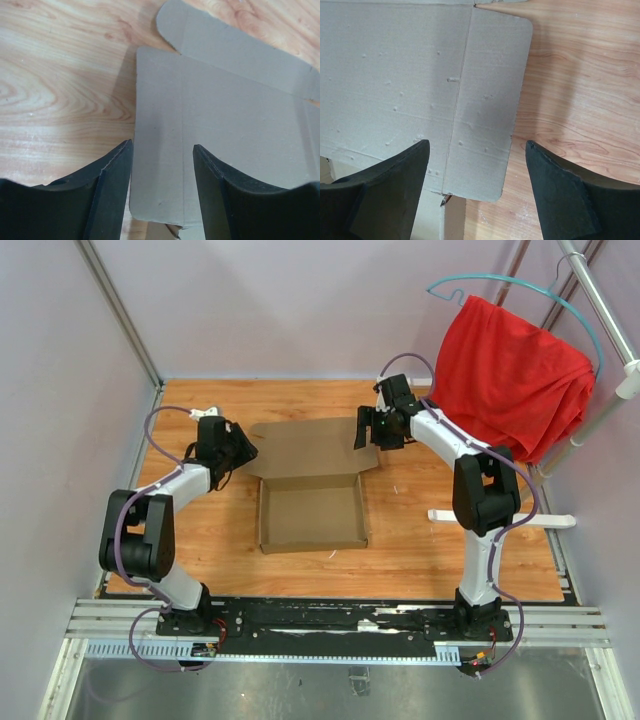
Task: Fold the paper box
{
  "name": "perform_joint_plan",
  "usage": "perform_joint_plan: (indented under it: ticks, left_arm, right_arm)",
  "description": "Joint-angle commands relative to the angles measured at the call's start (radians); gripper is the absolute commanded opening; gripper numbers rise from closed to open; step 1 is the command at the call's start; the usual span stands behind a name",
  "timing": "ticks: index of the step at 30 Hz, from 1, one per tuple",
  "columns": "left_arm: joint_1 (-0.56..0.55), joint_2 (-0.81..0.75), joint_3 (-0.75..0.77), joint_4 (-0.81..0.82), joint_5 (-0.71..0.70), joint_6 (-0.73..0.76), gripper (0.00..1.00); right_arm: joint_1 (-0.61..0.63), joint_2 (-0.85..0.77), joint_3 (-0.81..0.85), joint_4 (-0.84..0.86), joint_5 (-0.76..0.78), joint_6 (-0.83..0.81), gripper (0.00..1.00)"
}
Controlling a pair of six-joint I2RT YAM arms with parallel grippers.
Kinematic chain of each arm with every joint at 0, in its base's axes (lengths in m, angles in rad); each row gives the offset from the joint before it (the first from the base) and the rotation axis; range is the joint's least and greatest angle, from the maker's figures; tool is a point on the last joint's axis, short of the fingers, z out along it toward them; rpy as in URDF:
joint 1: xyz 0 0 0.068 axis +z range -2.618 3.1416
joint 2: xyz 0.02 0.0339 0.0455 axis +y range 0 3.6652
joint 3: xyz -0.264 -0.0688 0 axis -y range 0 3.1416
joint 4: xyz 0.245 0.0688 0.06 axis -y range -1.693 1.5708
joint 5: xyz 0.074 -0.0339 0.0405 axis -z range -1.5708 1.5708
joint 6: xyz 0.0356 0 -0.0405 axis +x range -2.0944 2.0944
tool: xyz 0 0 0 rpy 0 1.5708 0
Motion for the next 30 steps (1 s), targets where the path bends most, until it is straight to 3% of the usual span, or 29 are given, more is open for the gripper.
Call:
perform_joint_plan:
  ticks: [1, 21, 30]
  left_arm:
    - [0.007, -0.001, -0.004, -0.017, -0.021, 0.021, 0.57]
    - [0.003, 0.058, 0.028, 0.049, 0.079, -0.011, 0.54]
    - [-0.050, 0.071, 0.085, 0.032, 0.085, 0.001, 0.53]
  right_arm:
    - [-0.012, 0.000, -0.015, -0.008, 0.008, 0.018, 0.79]
    - [-0.014, 0.013, -0.037, 0.032, -0.066, 0.021, 0.76]
    - [-0.011, -0.012, -0.043, 0.056, -0.096, 0.027, 0.74]
